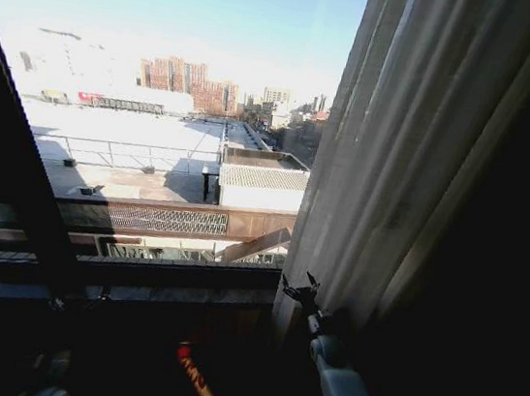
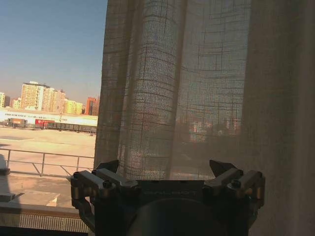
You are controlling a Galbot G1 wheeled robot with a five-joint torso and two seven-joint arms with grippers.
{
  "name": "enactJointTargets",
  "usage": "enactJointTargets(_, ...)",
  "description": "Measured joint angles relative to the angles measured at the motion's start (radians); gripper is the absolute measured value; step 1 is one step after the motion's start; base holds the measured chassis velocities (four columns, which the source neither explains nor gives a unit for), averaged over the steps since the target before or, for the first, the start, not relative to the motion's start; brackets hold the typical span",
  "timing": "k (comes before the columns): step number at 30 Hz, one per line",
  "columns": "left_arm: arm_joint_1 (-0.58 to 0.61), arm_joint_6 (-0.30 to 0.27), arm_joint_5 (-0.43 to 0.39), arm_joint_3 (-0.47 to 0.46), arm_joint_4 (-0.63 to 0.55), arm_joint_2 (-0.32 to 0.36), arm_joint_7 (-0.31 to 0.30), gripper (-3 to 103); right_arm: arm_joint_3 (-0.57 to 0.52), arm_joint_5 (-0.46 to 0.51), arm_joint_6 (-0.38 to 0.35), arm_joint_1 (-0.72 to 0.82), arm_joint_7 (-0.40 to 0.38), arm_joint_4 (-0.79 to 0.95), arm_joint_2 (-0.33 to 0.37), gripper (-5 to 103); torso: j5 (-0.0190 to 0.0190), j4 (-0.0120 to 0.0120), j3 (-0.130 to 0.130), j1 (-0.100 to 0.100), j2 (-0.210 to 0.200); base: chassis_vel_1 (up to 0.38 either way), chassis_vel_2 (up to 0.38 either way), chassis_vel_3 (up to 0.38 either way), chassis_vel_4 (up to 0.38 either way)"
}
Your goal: Open the curtains by pulling them apart, changing their state from closed to fully open.
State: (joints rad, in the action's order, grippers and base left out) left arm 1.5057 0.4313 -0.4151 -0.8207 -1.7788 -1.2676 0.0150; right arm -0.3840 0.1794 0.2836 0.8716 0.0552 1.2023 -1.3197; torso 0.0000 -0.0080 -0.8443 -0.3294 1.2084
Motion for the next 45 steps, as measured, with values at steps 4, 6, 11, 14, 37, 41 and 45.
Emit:
enactJointTargets(4,0.0,0.0,0.0,0.0,0.0,0.0,0.0,100,0.0,-0.001,0.001,-0.009,-0.01,-0.008,0.004,100,0.0002,-0.0001,0.0,-0.001,0.0,-0.168,0.071,0.147,-0.067)
enactJointTargets(6,0.0,0.0,0.0,0.0,0.0,0.0,0.0,100,0.011,-0.003,0.002,-0.014,-0.009,-0.009,0.004,100,0.0002,-0.0002,-0.001,-0.001,-0.001,-0.103,0.028,0.089,-0.053)
enactJointTargets(11,0.0,0.0,0.0,0.0,0.0,0.0,0.0,100,0.036,-0.026,0.002,-0.024,-0.001,-0.01,-0.004,100,-0.0002,0.0001,0.0,0.0,0.0,0.0,0.0,0.0,0.0)
enactJointTargets(14,0.0,0.0,0.0,0.0,0.0,0.0,0.0,100,0.043,-0.044,0.001,-0.033,-0.001,-0.02,-0.009,100,-0.0003,0.0001,0.0,0.0,0.0,0.019,0.007,-0.011,0.004)
enactJointTargets(37,0.0,0.0,0.0,0.0,0.0,0.0,0.0,100,0.034,-0.078,0.037,-0.105,0.004,-0.13,-0.03,51,0.0002,0.0,0.0,0.0,0.0,0.003,0.0,-0.002,0.001)
enactJointTargets(41,0.0,0.0,0.0,0.0,0.0,0.0,0.0,100,0.031,-0.049,0.042,-0.105,0.023,-0.131,-0.033,35,0.0,0.0,0.0,0.0,0.0,0.0,0.0,0.0,0.0)
enactJointTargets(45,0.0,0.0,0.0,0.0,0.0,0.0,0.0,100,0.024,-0.03,0.047,-0.104,0.049,-0.133,-0.036,25,0.0,0.0001,0.0,0.0,0.0,0.0,0.0,0.0,0.0)
